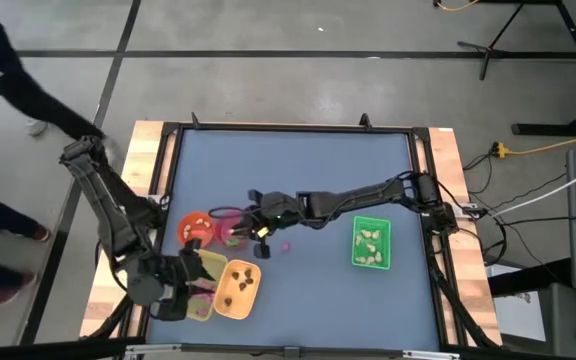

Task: Sort Halloween decoration
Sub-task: Put the white skull toy into the orange bowl, then put the pink skeleton toy into the light yellow bin

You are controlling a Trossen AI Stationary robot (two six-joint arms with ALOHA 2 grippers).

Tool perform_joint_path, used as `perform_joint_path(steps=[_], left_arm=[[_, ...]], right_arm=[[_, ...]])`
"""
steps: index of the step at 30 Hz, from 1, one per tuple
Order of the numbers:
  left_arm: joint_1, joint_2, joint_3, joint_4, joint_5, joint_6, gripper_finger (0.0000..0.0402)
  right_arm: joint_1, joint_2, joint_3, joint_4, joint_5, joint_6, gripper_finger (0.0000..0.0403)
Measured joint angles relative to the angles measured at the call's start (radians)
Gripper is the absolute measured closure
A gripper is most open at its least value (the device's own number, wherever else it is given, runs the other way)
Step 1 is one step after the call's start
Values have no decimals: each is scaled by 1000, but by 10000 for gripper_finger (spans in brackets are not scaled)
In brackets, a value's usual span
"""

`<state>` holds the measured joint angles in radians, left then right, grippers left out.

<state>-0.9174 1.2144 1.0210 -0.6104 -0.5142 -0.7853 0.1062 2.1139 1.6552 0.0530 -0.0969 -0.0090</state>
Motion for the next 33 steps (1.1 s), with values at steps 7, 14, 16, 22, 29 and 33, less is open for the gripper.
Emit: perform_joint_path(steps=[7, 14, 16, 22, 29, 33], left_arm=[[-44, -35, 0, -10, -56, 7, 282], [-55, -44, 0, -11, -85, 10, 282], [-55, -44, 0, -11, -90, 10, 282], [-55, -44, 0, -10, -98, 10, 282], [-55, -44, 0, -11, -104, 10, 282], [-54, -44, 0, -10, -112, 10, 282]], right_arm=[[-15, 37, 2, 240, -1, 0, 355], [-18, 182, 143, 344, -9, -1, 355], [-18, 246, 221, 345, -9, -21, 355], [-17, 414, 409, 333, -8, -103, 354], [-23, 479, 461, 331, 15, -105, 325], [-31, 478, 461, 321, 33, -105, 287]])
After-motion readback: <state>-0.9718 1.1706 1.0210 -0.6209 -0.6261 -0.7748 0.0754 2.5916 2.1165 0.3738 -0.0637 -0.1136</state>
